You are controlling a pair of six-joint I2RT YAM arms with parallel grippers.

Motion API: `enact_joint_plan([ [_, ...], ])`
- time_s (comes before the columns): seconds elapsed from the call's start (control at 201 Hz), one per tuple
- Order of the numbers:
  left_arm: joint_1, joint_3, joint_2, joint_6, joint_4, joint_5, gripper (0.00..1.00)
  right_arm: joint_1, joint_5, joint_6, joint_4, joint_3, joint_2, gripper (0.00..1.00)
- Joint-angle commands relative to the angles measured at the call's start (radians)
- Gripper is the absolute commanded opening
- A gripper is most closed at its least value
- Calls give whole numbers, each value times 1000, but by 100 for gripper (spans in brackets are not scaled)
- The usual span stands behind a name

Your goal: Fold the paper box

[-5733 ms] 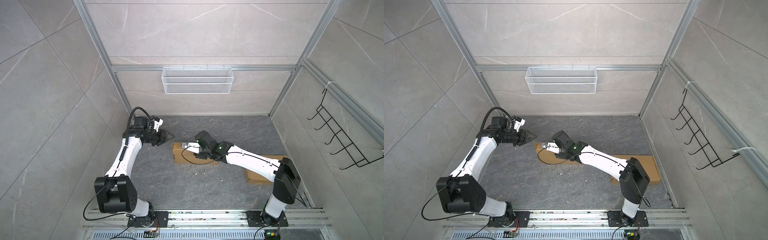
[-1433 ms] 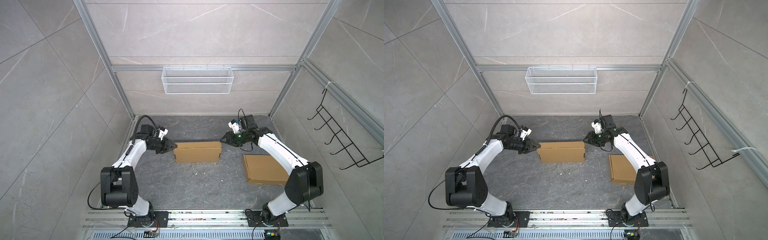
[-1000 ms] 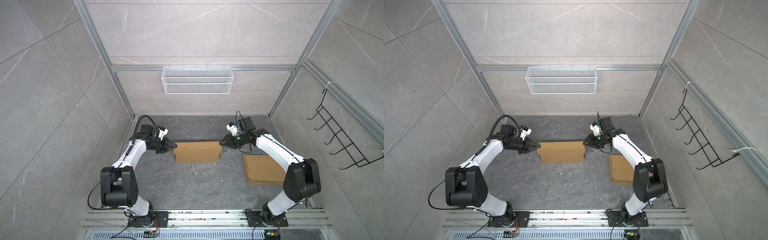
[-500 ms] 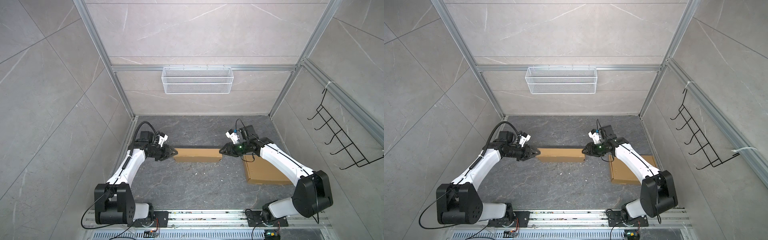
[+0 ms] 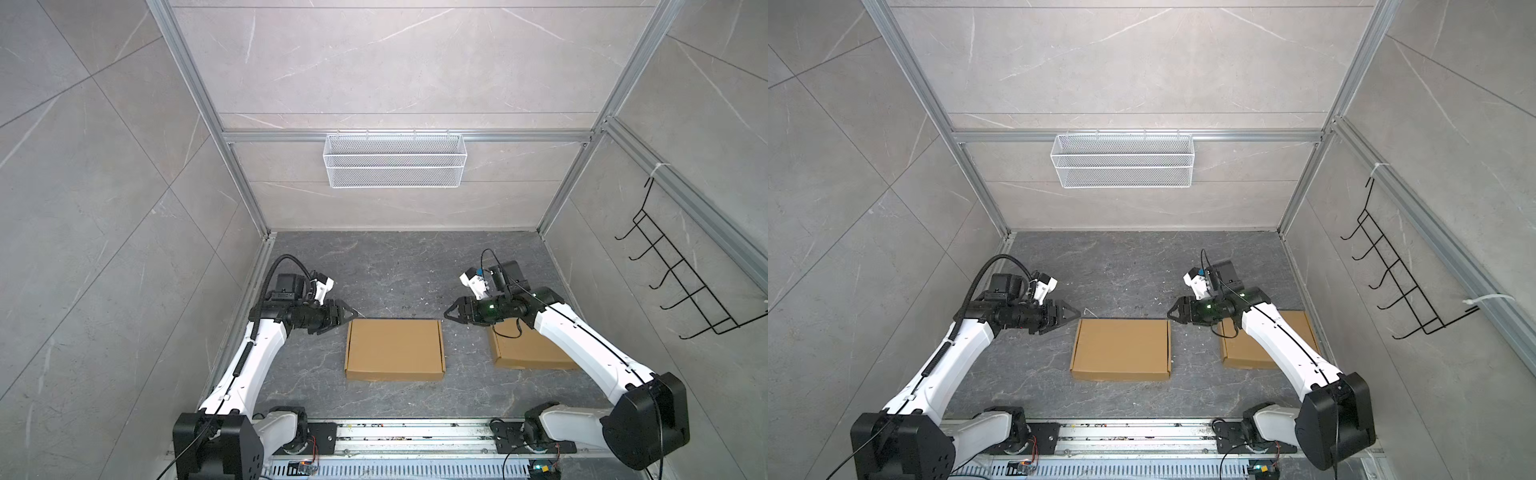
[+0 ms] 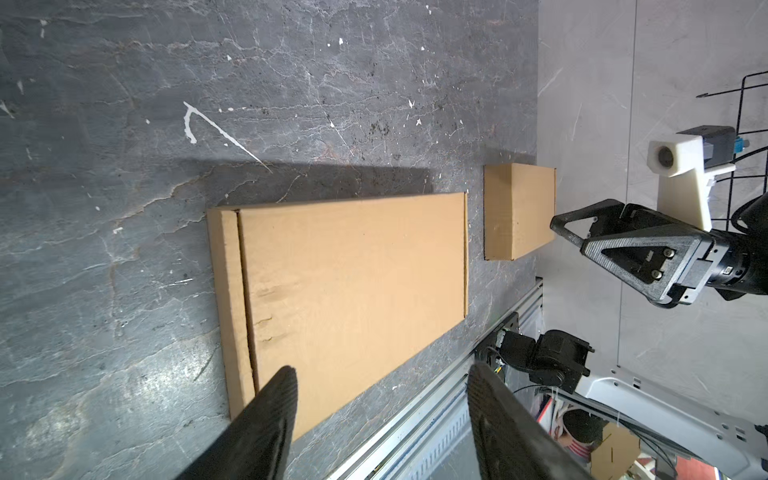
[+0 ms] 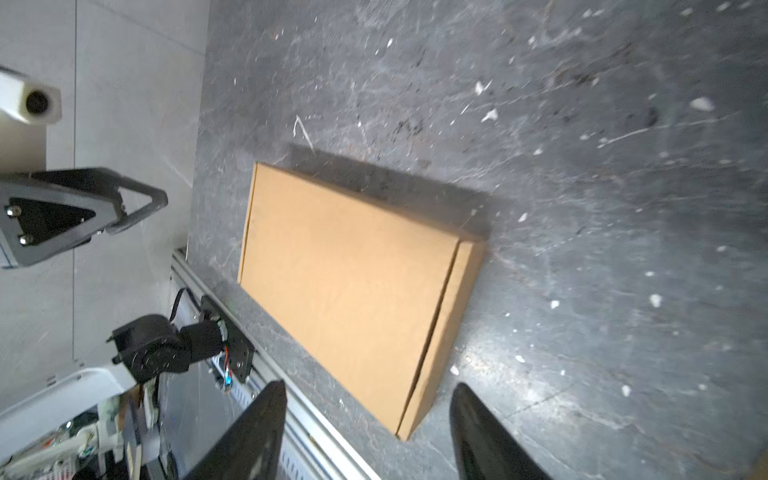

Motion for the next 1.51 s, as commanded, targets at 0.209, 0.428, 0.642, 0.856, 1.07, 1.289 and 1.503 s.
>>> enact_joint_plan([
  [0.209,-138,-89,-35,32,451,-511,82,-150,475,-11,470,-166,-173,80],
  [0.428,-180,-295,-42,69,885,-1031,95,-273,809,-117,644,-308,-171,86],
  [0.642,-110,-360,95,124,1063,-1146,99,-290,811,-149,940,-488,-90,86],
  [0.856,-91,-384,130,246,1143,-1081,99,-290,757,-185,1180,-592,-14,85],
  [1.07,-35,-426,75,267,1151,-926,99,-290,713,-212,1294,-629,40,85],
  [1.289,6,-553,144,323,1362,-900,99,-289,669,-235,1528,-712,127,86],
  [1.503,115,-548,340,293,1553,-764,99,-262,645,-276,1580,-711,204,99],
])
